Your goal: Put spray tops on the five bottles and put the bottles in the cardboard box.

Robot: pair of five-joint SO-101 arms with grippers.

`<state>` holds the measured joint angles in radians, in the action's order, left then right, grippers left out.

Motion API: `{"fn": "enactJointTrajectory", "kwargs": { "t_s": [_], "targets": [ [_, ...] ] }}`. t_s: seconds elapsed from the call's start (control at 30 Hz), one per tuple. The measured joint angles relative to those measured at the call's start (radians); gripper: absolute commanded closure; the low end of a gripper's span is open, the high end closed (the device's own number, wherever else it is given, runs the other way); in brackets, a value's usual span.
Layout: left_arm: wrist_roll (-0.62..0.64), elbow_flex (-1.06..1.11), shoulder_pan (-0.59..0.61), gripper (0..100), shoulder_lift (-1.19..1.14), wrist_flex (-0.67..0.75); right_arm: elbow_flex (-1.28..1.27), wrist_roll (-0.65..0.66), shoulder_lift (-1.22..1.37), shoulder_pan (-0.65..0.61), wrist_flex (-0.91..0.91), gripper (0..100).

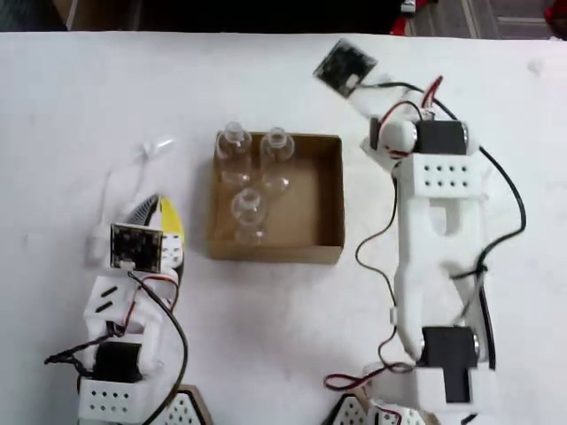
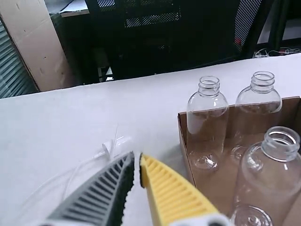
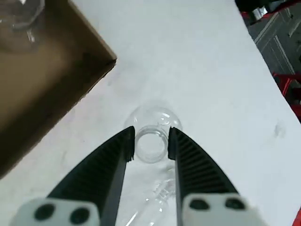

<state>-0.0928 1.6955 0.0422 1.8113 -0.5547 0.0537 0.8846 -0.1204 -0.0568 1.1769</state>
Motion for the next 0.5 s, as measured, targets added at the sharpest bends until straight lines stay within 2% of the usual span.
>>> {"fn": "enactJointTrajectory", "kwargs": {
  "t_s": [0.1, 0.3, 0.5],
  "targets": [
    [0.0, 0.0, 0.0, 98, 0.0, 0.0, 0.0, -0.094, -0.043, 0.0, 0.008, 91.5],
    [0.0, 0.0, 0.0, 98, 0.0, 0.0, 0.0, -0.199, -0.087, -0.008, 0.021, 91.5],
    [0.0, 0.0, 0.0, 98, 0.0, 0.0, 0.0, -0.404, -0.135, -0.084, 0.021, 91.5]
  ]
}}
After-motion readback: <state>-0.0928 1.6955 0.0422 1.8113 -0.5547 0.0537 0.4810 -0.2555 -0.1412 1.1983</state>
